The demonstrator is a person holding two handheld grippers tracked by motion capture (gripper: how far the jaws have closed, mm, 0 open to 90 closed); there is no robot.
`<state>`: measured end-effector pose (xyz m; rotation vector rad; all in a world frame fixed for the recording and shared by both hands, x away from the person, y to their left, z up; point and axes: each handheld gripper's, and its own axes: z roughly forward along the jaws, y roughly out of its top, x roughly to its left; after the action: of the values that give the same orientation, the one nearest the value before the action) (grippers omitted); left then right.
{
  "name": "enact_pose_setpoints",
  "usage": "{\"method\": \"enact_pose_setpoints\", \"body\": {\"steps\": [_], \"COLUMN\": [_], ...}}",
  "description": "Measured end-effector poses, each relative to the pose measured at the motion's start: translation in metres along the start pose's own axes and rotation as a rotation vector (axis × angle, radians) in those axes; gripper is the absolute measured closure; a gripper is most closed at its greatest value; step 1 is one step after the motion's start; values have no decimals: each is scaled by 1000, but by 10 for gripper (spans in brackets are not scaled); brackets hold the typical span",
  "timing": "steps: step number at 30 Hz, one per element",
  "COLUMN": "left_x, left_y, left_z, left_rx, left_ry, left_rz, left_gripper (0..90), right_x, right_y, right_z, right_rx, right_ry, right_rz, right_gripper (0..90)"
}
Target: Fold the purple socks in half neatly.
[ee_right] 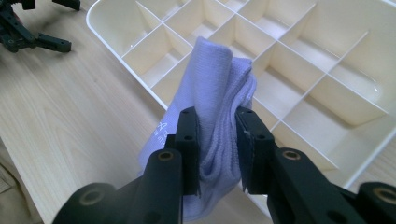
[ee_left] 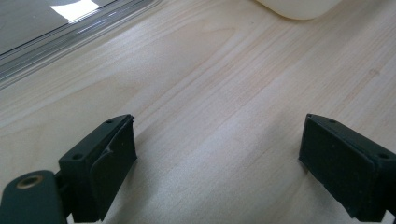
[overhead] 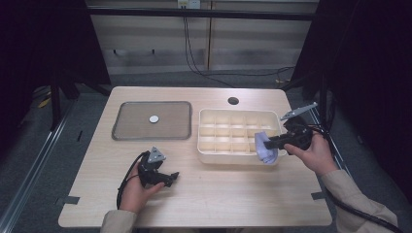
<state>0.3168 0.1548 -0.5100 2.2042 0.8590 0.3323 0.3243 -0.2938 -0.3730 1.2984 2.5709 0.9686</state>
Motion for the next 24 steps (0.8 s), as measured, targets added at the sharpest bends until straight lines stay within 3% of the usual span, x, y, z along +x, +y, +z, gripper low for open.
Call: {"method": "enact_pose_setpoints", "body": {"steps": [24], "left_x": [0], "left_y": [0], "left_z": [0], "left_rx": [1], "left_ry": [5], "left_rz": [1], "left_gripper": [96], "right_x": [-29], "right_y": [0], "right_z": [3], "right_rx": [13], "right_ry": [-67], "right_rz": [58], "right_gripper": [725]}}
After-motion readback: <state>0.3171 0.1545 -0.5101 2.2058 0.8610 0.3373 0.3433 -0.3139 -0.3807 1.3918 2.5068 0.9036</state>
